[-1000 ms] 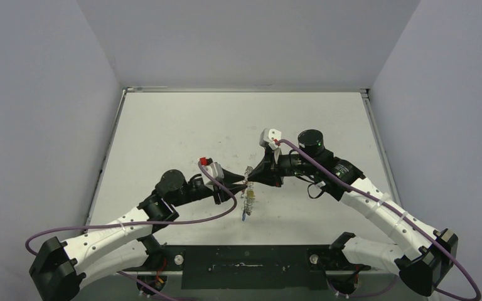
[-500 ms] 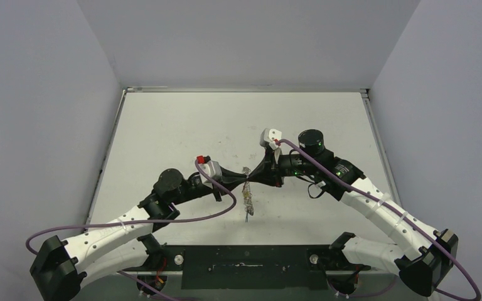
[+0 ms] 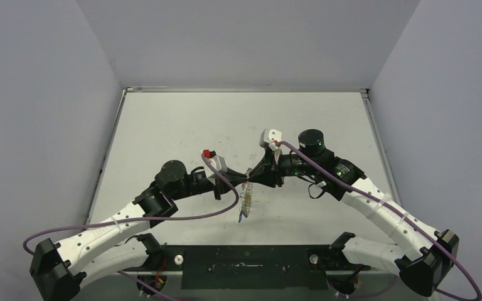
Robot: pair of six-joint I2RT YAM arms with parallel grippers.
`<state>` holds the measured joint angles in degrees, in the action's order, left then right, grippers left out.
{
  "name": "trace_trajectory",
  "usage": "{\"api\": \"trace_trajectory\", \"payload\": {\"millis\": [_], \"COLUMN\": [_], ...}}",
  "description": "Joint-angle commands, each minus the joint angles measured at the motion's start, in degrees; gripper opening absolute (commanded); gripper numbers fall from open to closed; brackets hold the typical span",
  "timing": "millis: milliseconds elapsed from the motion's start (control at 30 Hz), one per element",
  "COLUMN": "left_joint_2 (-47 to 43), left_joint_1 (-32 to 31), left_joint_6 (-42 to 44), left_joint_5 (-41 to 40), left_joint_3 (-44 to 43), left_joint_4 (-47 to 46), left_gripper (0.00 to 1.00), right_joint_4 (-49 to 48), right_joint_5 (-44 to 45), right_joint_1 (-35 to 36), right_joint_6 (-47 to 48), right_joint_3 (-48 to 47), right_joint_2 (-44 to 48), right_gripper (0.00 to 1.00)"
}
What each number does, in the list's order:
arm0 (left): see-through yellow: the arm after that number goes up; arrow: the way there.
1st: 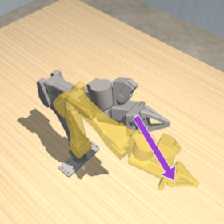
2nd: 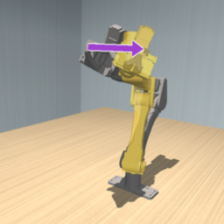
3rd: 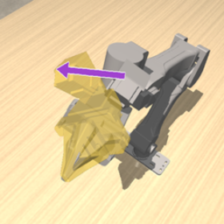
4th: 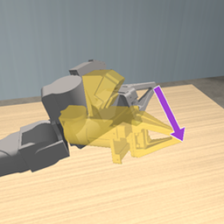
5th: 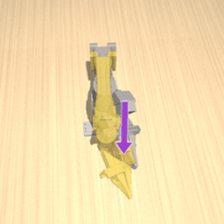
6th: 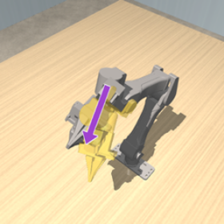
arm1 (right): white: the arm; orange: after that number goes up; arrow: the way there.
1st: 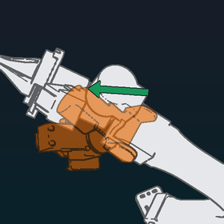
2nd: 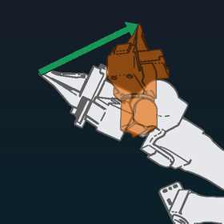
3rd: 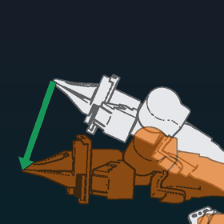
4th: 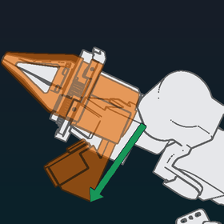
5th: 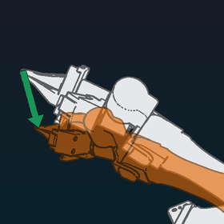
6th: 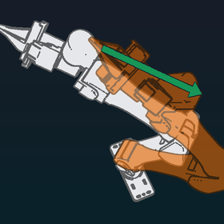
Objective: Put the keys on the keyring
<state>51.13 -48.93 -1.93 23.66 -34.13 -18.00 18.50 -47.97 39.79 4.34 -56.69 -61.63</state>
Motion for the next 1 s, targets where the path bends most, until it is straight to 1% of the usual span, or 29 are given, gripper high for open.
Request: {"api": "trace_trajectory", "payload": {"millis": [0, 167, 233, 300, 367, 433, 533, 567, 733, 967], "left_joint_2": [-0.29, 1.70, 3.15, 4.76, 6.46, 7.94, 9.81, 10.44, 11.05, 10.66], "left_joint_1": [-0.20, -0.20, -0.23, -0.20, -0.20, -0.20, -0.29, -0.29, -0.29, -0.29], "left_joint_6": [4.40, 9.77, 12.33, 14.85, 17.04, 18.88, 21.22, 21.65, 21.87, 20.35], "left_joint_5": [2.31, 3.44, 3.99, 4.27, 4.22, 3.80, 3.44, 3.49, 3.87, 4.49], "left_joint_3": [-8.27, -15.41, -18.58, -22.07, -26.14, -29.11, -32.54, -33.24, -33.98, -32.91], "left_joint_4": [10.08, 22.08, 26.89, 32.04, 36.61, 40.18, 44.12, 45.09, 44.81, 42.50], "left_gripper": [0.00, 0.00, 0.00, 0.00, 0.00, 0.00, 0.00, 0.00, 0.00, 0.00], "right_joint_4": [0.44, 2.61, 2.64, 2.65, 2.93, 3.35, 2.83, 2.19, -1.87, -3.85], "right_joint_5": [2.23, 4.15, 4.44, 4.46, 3.70, 2.65, 1.00, 0.53, -0.02, -0.72], "right_joint_1": [-0.06, -0.15, -0.10, -0.08, -0.06, -0.06, 0.07, 0.11, 0.44, 1.35], "right_joint_6": [4.63, 7.18, 7.55, 7.76, 8.02, 8.21, 7.91, 7.51, 4.60, 3.43], "right_joint_3": [-3.76, -4.88, -5.10, -5.36, -5.72, -6.04, -6.13, -6.09, -4.92, -4.90], "right_joint_2": [1.40, 1.42, 1.34, 1.10, 0.67, 0.19, -0.30, -0.40, -0.47, -1.59], "right_gripper": [0.23, 0.48, 0.53, 0.55, 0.54, 0.49, 0.32, 0.28, 0.26, 0.26]}}
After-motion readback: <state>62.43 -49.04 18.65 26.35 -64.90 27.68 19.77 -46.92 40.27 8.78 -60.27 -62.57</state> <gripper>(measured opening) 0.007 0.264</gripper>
